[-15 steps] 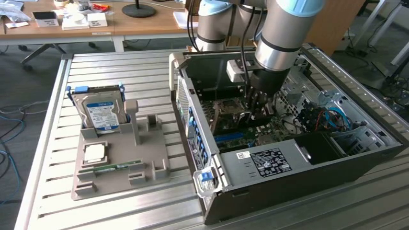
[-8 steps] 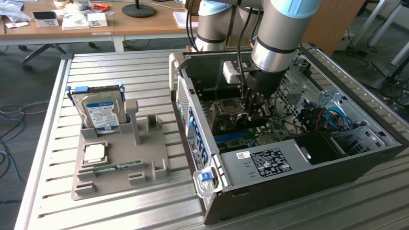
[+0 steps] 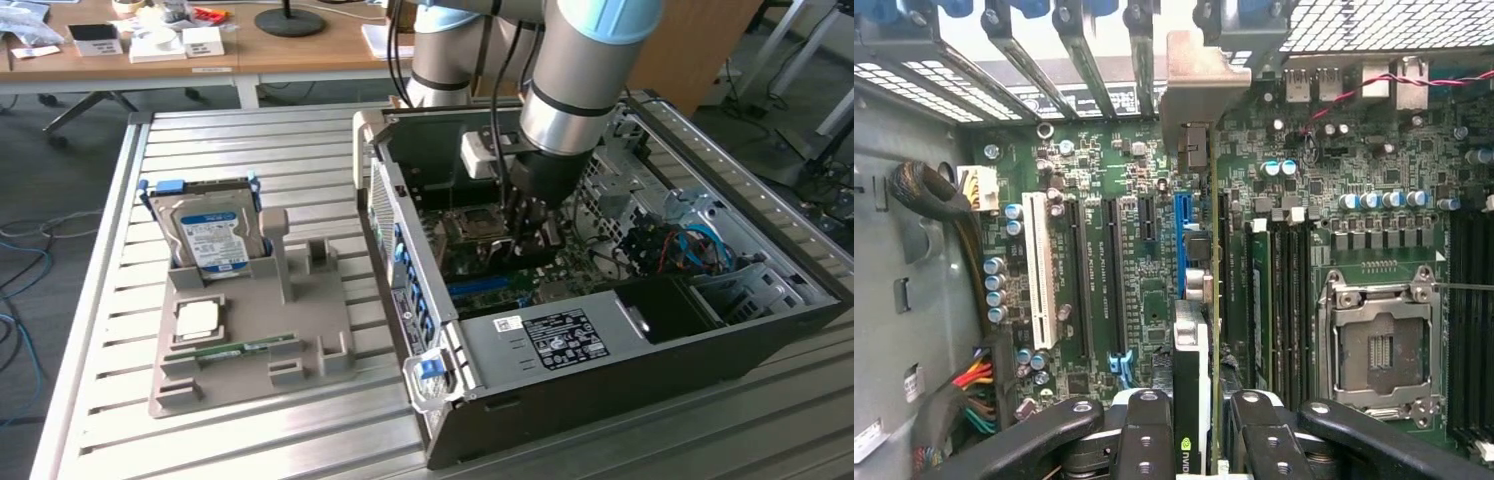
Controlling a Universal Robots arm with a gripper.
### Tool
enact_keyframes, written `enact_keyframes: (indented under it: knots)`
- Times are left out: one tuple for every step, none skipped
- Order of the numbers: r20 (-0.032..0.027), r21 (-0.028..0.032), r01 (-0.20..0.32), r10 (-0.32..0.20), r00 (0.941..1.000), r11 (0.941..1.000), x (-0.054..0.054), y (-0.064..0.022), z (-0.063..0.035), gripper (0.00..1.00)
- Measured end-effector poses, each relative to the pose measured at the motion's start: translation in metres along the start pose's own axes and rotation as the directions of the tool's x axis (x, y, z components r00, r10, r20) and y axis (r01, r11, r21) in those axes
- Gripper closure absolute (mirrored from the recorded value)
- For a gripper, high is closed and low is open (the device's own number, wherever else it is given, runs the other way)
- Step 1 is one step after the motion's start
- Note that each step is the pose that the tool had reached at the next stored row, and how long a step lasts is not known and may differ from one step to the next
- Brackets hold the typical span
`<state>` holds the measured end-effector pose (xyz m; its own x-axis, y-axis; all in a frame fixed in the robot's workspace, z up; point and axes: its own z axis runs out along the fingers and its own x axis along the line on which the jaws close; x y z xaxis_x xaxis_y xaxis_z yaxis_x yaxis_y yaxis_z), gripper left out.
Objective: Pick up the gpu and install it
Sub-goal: 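Insert the gpu into the slot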
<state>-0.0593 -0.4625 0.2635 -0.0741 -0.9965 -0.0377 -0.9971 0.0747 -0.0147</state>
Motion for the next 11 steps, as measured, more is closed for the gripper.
enact_keyframes:
  knots:
    - [0.0000,0.0000,0.000,0.000,1.0000,1.0000,0.0004,0.0004,0.0000,0.73]
    - [0.0000,0.0000,0.000,0.000,1.0000,1.0000,0.0006,0.0011,0.0001,0.73]
    - [0.0001,0.0000,0.000,0.000,1.0000,1.0000,0.0007,0.0019,0.0002,0.73]
    - [0.0000,0.0000,0.000,0.000,1.0000,1.0000,0.0010,0.0032,0.0002,0.73]
    - [0.0000,0.0000,0.000,0.000,1.0000,1.0000,0.0013,0.0041,0.0002,0.73]
    - [-0.0001,0.0000,0.000,0.000,1.0000,1.0000,0.0018,0.0045,0.0002,0.73]
    - [0.0000,0.0000,0.000,0.000,1.0000,1.0000,0.0023,0.0049,0.0002,0.73]
    - [0.0000,0.0000,0.000,0.000,1.0000,1.0000,0.0027,0.0054,0.0002,0.73]
    - [0.0000,0.0000,0.000,0.000,1.0000,1.0000,0.0032,0.0059,0.0002,0.73]
    - [0.0000,0.0000,0.000,0.000,1.0000,1.0000,0.0036,0.0065,0.0002,0.73]
    - [0.0000,0.0000,0.000,0.000,1.0000,1.0000,0.0038,0.0071,0.0002,0.73]
